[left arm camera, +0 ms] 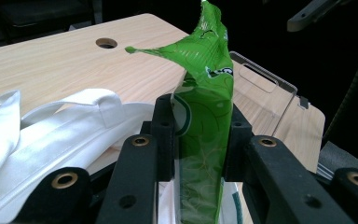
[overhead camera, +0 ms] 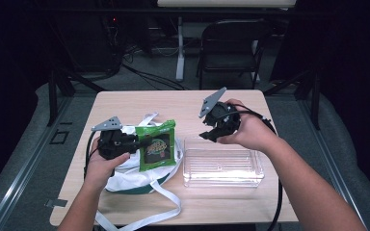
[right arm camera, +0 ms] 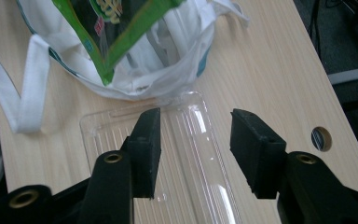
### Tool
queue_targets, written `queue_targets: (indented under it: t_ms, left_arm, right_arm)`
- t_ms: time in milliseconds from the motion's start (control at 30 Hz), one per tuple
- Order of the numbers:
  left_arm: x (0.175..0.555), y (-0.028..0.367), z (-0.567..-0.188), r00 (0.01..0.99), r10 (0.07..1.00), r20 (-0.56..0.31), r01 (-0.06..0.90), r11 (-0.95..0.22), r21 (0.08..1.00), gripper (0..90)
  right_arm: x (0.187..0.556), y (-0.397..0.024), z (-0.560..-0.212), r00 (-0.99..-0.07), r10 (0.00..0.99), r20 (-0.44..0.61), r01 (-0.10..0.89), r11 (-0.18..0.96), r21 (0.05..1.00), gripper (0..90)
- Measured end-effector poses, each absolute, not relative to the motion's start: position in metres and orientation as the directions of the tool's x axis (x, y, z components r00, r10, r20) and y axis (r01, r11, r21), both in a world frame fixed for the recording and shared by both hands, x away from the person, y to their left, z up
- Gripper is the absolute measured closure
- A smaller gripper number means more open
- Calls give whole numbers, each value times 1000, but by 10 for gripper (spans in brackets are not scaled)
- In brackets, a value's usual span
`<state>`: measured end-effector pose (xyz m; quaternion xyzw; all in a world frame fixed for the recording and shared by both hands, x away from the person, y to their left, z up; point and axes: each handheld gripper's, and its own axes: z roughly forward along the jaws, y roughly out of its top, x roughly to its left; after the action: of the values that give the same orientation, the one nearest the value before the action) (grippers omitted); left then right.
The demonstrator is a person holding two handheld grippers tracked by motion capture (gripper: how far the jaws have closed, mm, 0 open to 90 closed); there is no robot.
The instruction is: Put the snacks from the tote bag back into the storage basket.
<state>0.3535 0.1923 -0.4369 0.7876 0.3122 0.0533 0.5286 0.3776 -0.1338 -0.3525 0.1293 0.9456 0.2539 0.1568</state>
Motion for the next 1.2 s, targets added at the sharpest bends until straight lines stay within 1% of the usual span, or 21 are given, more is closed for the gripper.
queue_targets:
  t_ms: [167, 500, 733, 900, 1200]
  left_arm:
    - [352, 190, -436, 806, 543, -235, 423, -251, 871, 725]
    - [347, 193, -427, 816, 536, -217, 395, -242, 886, 726]
    - [344, 182, -428, 842, 497, -212, 380, -267, 885, 726]
    - [342, 169, -431, 860, 466, -209, 374, -295, 879, 726]
    - [339, 160, -433, 879, 432, -202, 356, -313, 881, 726]
  right_arm:
    - [377, -122, -342, -929, 287, -235, 139, 858, 495, 522]
    - [376, -105, -330, -937, 244, -251, 97, 869, 485, 514]
    - [369, -94, -321, -944, 209, -256, 61, 871, 487, 492]
    - [364, -86, -322, -950, 188, -250, 44, 872, 487, 452]
    - [361, -76, -328, -964, 140, -226, 24, 893, 450, 449]
